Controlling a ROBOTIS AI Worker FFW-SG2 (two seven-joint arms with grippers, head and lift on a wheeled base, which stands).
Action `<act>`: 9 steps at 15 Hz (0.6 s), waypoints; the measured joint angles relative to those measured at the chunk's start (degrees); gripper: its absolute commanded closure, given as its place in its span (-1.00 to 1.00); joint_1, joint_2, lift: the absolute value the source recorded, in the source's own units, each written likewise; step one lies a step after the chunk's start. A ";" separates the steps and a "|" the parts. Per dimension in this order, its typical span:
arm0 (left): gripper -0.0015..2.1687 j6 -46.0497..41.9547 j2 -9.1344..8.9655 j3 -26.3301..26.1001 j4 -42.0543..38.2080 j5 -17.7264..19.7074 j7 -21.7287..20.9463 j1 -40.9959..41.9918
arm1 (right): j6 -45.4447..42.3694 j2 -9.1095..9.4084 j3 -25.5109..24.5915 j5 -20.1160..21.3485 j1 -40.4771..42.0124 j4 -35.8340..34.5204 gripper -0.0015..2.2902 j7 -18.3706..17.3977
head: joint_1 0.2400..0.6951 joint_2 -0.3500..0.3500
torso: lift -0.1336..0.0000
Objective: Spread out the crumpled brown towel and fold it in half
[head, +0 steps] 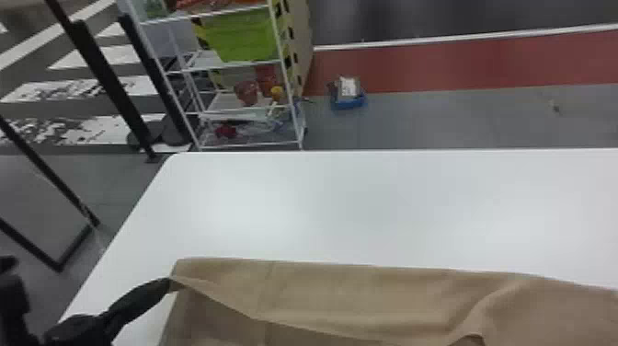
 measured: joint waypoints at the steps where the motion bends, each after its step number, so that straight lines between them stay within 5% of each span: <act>1: 0.23 0.45 0.00 -0.42 -0.25 -0.54 0.18 0.01 | 0.02 -0.81 0.34 0.77 -0.23 -0.04 -0.46 0.01 | 1.00 0.57 | -0.85; 9: 0.23 1.42 0.00 -1.94 -1.80 -1.57 0.64 -0.01 | -0.48 -3.77 5.53 4.06 -0.22 2.45 -0.46 0.01 | 1.00 0.53 | -0.85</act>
